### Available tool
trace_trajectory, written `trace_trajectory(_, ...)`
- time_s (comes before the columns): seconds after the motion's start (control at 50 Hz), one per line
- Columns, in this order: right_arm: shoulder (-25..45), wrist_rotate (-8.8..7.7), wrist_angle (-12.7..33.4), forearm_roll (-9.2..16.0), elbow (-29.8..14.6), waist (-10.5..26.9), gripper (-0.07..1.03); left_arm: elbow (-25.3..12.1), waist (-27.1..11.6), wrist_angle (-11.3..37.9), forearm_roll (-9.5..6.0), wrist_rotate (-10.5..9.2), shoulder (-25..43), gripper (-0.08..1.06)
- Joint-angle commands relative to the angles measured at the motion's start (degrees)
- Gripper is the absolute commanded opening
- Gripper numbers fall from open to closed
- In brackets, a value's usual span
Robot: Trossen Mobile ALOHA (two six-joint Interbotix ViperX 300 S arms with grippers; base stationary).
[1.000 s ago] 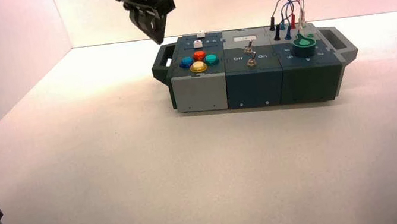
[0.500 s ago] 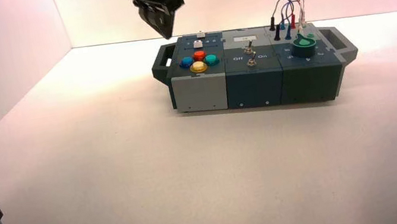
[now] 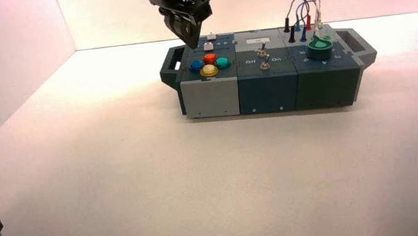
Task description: Move the bottom slider to position 3.
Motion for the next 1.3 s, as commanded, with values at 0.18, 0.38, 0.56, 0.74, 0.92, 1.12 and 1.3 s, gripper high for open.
trace_trajectory(0.18,-1.8,-0.18,-0.3,0.0,-0.5,0.1,-0.02,-3.3,0.0,-0.4,0.26,0.70,0.3,-0.03)
trace_trajectory(0.38,-1.9,-0.18,-0.3,-0.1,-0.4,0.1,-0.02,-4.3,0.0,-0.4,0.35,0.88,0.9,-0.03)
trace_trajectory(0.56,-1.9,-0.09,-0.3,-0.1,-0.4,0.1,-0.02,-5.4,0.2,-0.2,0.53,1.05,1.5,-0.03)
trace_trajectory(0.74,-1.9,0.00,-0.3,-0.1,-0.4,0.1,-0.02,-5.7,0.2,-0.1,0.53,1.05,1.6,-0.03)
trace_trajectory(0.92,-1.9,0.00,-0.3,0.0,-0.2,0.1,-0.02,-5.7,0.2,0.1,0.53,1.05,1.6,-0.03)
trace_trajectory(1.12,-1.8,0.00,-0.3,-0.1,0.1,0.0,-0.02,-5.6,0.2,0.2,0.44,1.05,1.6,-0.03)
trace_trajectory(1.3,-1.8,0.18,-0.4,0.0,0.4,0.0,-0.02,-5.8,0.2,0.2,0.44,1.05,1.7,-0.03)
